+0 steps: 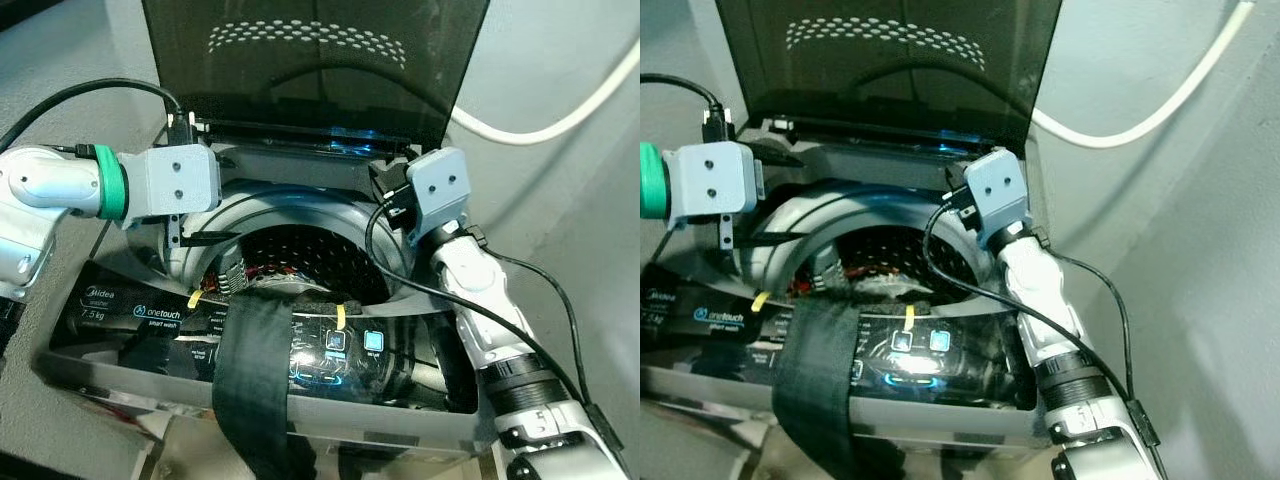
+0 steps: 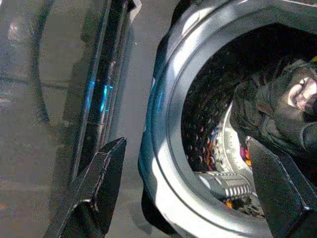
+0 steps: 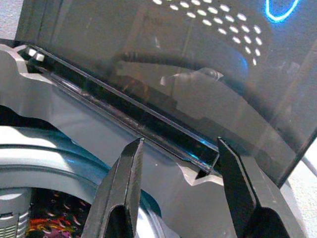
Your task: Clothes washing
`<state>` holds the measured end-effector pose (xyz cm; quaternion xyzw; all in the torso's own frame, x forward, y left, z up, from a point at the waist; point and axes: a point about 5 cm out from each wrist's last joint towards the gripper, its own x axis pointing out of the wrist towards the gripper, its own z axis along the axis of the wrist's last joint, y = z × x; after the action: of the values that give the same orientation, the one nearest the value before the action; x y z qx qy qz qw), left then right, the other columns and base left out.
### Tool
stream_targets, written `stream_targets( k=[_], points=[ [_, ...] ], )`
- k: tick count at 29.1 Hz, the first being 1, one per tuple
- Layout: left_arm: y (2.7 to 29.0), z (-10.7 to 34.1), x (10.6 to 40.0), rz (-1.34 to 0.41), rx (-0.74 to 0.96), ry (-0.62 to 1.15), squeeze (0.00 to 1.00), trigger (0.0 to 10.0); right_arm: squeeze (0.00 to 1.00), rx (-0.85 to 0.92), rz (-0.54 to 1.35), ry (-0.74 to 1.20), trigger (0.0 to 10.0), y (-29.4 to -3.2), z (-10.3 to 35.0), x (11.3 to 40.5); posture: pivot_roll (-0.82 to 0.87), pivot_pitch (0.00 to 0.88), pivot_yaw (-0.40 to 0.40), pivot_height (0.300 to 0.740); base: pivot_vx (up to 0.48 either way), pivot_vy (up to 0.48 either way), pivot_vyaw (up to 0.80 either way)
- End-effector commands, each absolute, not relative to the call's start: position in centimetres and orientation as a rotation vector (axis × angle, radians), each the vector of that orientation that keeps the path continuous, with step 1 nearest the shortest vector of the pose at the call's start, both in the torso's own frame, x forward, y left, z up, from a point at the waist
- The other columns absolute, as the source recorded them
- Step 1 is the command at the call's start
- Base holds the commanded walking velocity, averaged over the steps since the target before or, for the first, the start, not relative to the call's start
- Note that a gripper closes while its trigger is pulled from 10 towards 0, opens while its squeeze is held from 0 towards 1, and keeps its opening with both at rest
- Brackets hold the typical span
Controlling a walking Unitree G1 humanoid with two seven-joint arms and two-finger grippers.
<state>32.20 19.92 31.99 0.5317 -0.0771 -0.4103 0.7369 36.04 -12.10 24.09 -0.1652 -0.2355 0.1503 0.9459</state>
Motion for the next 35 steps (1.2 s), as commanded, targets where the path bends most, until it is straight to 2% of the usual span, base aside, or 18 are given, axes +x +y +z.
stream_targets(
  k=[1, 5, 7, 8, 10, 11, 14, 15, 17, 19, 20, 22, 24, 29, 35],
  points=[
    [19.9, 30.7, 32.4, -0.95, 1.104, -0.119, 1.0, 10.0, 0.0, -0.345, 0.305, -0.469, 10.0, -12.2, 23.6, 36.1, 0.17, 0.046, 0.05, 0.74, 0.0, 0.0, 0.0],
    [19.5, 30.7, 32.2, -1.004, 1.041, -0.138, 1.0, 10.0, 0.0, -0.347, 0.305, -0.47, 10.0, -12.2, 23.6, 36.0, 0.17, 0.046, 0.05, 0.74, 0.0, 0.0, 0.0],
    [18.1, 31.9, 30.6, -1.142, 0.863, -0.249, 1.0, 10.0, 0.0, -0.35, 0.3, -0.47, 10.0, -12.4, 23.5, 36.0, 0.16, 0.043, 0.054, 0.74, 0.0, 0.0, 0.0],
    [17.5, 32.9, 29.6, -1.192, 0.785, -0.323, 0.58, 10.0, 0.0, -0.35, 0.299, -0.47, 10.0, -12.5, 23.5, 36.0, 0.16, 0.039, 0.057, 0.74, 0.0, 0.0, 0.0],
    [17.2, 33.5, 28.9, -1.221, 0.739, -0.367, 0.58, 10.0, 0.0, -0.35, 0.298, -0.471, 10.0, -12.5, 23.5, 36.0, 0.16, 0.039, 0.057, 0.74, 0.0, 0.0, 0.0],
    [16.8, 34.2, 28.4, -1.23, 0.678, -0.415, 0.0, 10.0, 0.0, -0.347, 0.3, -0.473, 10.0, -12.4, 23.5, 36.0, 0.16, 0.039, 0.057, 0.74, 0.0, 0.0, 0.0],
    [16.6, 34.6, 28.2, -1.232, 0.643, -0.44, 0.0, 10.0, 0.0, -0.344, 0.301, -0.474, 10.0, -12.4, 23.5, 35.9, 0.16, 0.039, 0.057, 0.74, 0.0, 0.0, 0.0],
    [16.3, 35.3, 27.9, -1.221, 0.536, -0.497, 0.0, 10.0, 0.0, -0.241, 0.363, -0.475, 10.0, -11.9, 23.7, 35.6, 0.17, 0.039, 0.055, 0.74, 0.0, 0.0, 0.0],
    [16.1, 35.8, 28.0, -1.133, 0.373, -0.567, 0.0, 10.0, 0.0, -0.038, 0.715, -0.451, 10.0, -10.5, 24.2, 33.1, 0.17, 0.037, 0.051, 0.74, 0.0, 0.0, 0.0],
    [16.1, 35.8, 28.0, -1.133, 0.373, -0.567, 0.0, 10.0, 0.0, -0.038, 0.715, -0.451, 10.0, -10.5, 24.2, 33.1, 0.17, 0.037, 0.051, 0.74, 0.0, 0.0, 0.0],
    [16.2, 35.8, 28.2, -1.087, 0.323, -0.581, 0.0, 10.0, 0.0, -0.012, 0.899, -0.432, 10.0, -9.9, 24.1, 31.5, 0.17, 0.038, 0.048, 0.74, 0.0, 0.0, 0.0],
    [16.2, 35.8, 28.2, -1.087, 0.323, -0.581, 0.0, 10.0, 0.0, -0.012, 0.899, -0.432, 10.0, -9.9, 24.1, 31.5, 0.17, 0.038, 0.048, 0.74, 0.0, 0.0, 0.0],
    [16.6, 35.6, 28.2, -1.028, 0.259, -0.588, 0.0, 10.0, 0.0, -0.105, 1.144, -0.339, 10.0, -9.6, 22.8, 29.1, 0.16, 0.045, 0.044, 0.74, 0.0, 0.0, 0.0],
    [17.1, 35.3, 27.9, -1.02, 0.24, -0.558, 0.0, 10.0, 0.0, -0.217, 1.333, -0.245, 10.0, -8.9, 21.4, 27.0, 0.16, 0.052, 0.043, 0.74, 0.0, 0.0, 0.0],
    [17.0, 34.7, 27.7, -1.0, 0.214, -0.515, 0.0, 10.0, 0.0, -0.308, 1.401, -0.183, 10.0, -8.2, 20.2, 26.6, 0.15, 0.057, 0.04, 0.74, 0.0, 0.0, 0.0]
  ],
)
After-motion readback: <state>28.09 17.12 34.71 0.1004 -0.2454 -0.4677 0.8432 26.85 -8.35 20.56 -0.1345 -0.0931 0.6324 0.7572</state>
